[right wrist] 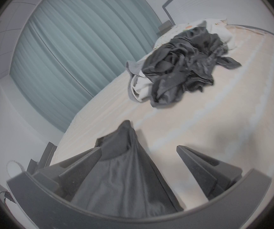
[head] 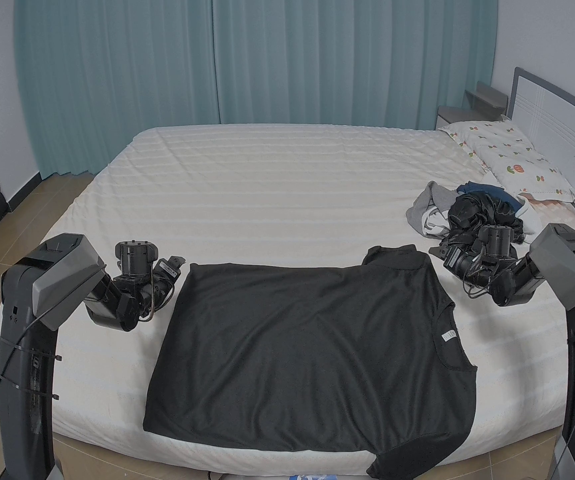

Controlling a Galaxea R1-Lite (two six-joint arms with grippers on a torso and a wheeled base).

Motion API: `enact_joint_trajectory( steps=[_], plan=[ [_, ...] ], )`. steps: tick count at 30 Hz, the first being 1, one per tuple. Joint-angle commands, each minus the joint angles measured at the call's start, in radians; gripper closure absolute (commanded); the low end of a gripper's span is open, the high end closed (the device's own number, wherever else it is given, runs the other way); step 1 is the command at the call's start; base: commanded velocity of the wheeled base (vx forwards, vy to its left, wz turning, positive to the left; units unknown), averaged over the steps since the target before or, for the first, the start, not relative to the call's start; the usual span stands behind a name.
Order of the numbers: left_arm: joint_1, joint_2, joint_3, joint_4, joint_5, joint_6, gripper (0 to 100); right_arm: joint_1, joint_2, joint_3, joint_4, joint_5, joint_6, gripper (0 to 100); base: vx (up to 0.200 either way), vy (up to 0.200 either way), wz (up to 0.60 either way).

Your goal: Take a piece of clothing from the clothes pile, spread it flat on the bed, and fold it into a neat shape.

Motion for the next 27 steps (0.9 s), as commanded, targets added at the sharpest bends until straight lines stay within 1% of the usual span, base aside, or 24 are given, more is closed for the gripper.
enact_joint_trajectory(
  steps=[1,2,3,4,5,6,7,8,10,13,14,15,18,21,23,27],
  plan=[
    [0.005,-0.17,0.135,-0.043,-0.035,0.0,0,-0.021,-0.24,0.335,-0.074,0.011,0.015,0,0.0,0.0,0.0],
    [0.005,-0.182,0.141,-0.042,-0.038,0.0,0,-0.019,-0.264,0.378,-0.089,0.011,0.016,0,0.0,0.0,0.0],
    [0.005,-0.182,0.141,-0.042,-0.038,0.0,0,-0.019,-0.264,0.378,-0.089,0.011,0.016,0,0.0,0.0,0.0],
    [0.0,-0.213,0.175,-0.04,-0.043,0.002,0,-0.013,-0.329,0.493,-0.129,0.012,0.018,0,0.0,0.0,0.0],
    [0.0,-0.223,0.194,-0.04,-0.043,0.003,0,-0.01,-0.352,0.533,-0.143,0.012,0.018,0,0.0,0.0,0.0],
    [0.0,-0.223,0.194,-0.04,-0.043,0.003,0,-0.01,-0.352,0.533,-0.143,0.012,0.018,0,0.0,0.0,0.0],
    [0.0,-0.26,0.26,-0.048,-0.044,0.002,0,-0.006,-0.396,0.61,-0.163,0.014,0.019,0,0.0,0.0,0.0],
    [0.002,-0.274,0.282,-0.046,-0.047,0.002,0,-0.006,-0.409,0.63,-0.167,0.014,0.019,0,-0.2,0.0,0.0],
    [-0.001,-0.321,0.405,-0.055,-0.082,-0.001,0,-0.004,-0.444,0.699,-0.178,0.017,0.042,0,-0.2,0.0,0.0],
    [-0.004,-0.366,0.527,-0.101,-0.121,-0.001,0,-0.004,-0.473,0.754,-0.179,0.054,0.078,0,-0.2,0.0,0.0],
    [-0.006,-0.371,0.543,-0.108,-0.124,-0.001,0,-0.004,-0.476,0.761,-0.179,0.063,0.084,0,-0.2,0.0,0.0],
    [-0.024,-0.386,0.615,-0.126,-0.124,0.0,0,-0.006,-0.478,0.794,-0.181,0.103,0.111,0,-0.2,0.0,0.0],
    [-0.049,-0.403,0.688,-0.131,-0.124,0.002,0,-0.01,-0.468,0.82,-0.192,0.132,0.128,0,-0.2,0.0,0.0],
    [-0.067,-0.407,0.741,-0.131,-0.125,0.002,0,-0.013,-0.456,0.832,-0.213,0.138,0.13,0,0.0,0.0,0.0],
    [-0.101,-0.4,0.802,-0.131,-0.124,0.005,0,-0.016,-0.441,0.852,-0.247,0.14,0.13,0,0.0,0.0,0.0],
    [-0.124,-0.394,0.839,-0.131,-0.124,0.009,0,-0.013,-0.428,0.87,-0.262,0.14,0.128,0,0.0,0.0,0.0]
  ],
)
